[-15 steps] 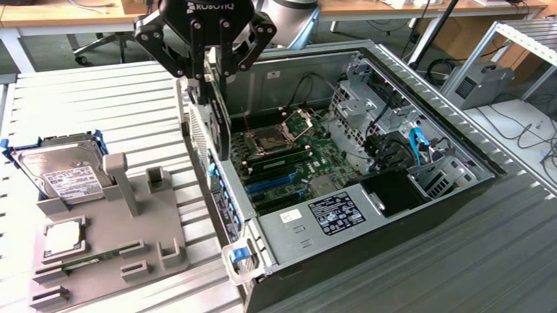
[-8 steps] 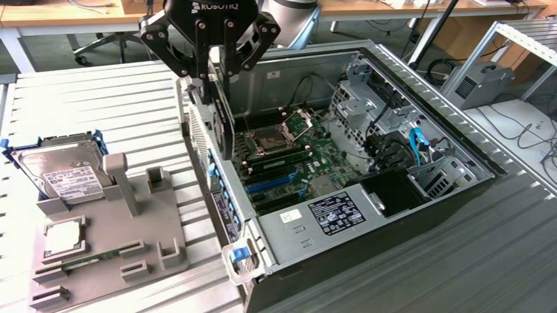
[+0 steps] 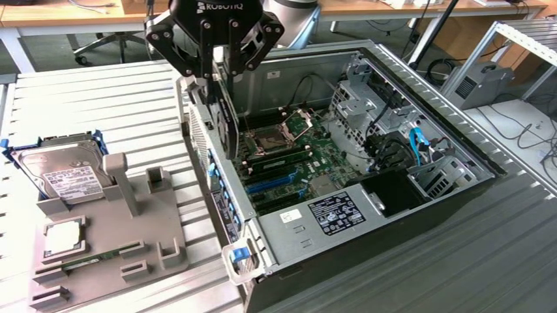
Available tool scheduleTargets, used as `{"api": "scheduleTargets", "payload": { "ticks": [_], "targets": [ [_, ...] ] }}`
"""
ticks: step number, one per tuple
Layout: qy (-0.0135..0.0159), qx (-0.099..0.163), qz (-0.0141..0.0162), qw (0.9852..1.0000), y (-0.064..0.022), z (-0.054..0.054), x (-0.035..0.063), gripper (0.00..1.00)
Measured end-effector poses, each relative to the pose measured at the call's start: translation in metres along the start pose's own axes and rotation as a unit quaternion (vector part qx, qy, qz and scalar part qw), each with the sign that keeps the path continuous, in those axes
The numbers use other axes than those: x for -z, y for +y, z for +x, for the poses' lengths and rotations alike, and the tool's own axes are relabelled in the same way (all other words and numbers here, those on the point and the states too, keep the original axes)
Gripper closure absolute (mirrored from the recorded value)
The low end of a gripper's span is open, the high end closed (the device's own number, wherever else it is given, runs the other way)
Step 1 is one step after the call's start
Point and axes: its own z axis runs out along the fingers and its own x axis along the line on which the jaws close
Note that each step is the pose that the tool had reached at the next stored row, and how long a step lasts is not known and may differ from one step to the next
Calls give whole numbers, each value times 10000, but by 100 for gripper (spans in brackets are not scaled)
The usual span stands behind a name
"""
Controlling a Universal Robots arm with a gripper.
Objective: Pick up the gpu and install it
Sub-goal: 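Pick up the gpu and move the gpu toward the slot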
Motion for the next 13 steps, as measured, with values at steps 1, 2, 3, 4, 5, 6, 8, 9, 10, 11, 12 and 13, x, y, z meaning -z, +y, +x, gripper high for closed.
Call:
{"api": "scheduleTargets", "payload": {
  "ticks": [1,2,3,4,5,6,8,9,10,11,12,13],
  "targets": [
    [0,0,0,10000,0,-5,0,74],
    [0,0,0,10000,1,-11,-1,74],
    [0,0,0,10000,1,-17,-1,74],
    [0,0,0,10000,2,-22,-2,74],
    [0,0,1,10000,2,-28,-2,74],
    [0,0,1,10000,3,-34,-2,74],
    [0,0,1,10000,3,-46,-3,74],
    [0,0,2,10000,4,-52,-3,74],
    [0,0,2,10000,4,-57,-3,74],
    [0,0,2,10000,5,-64,-4,74],
    [0,0,3,10000,5,-70,-4,74],
    [0,0,3,10000,6,-77,-4,74]
  ]
}}
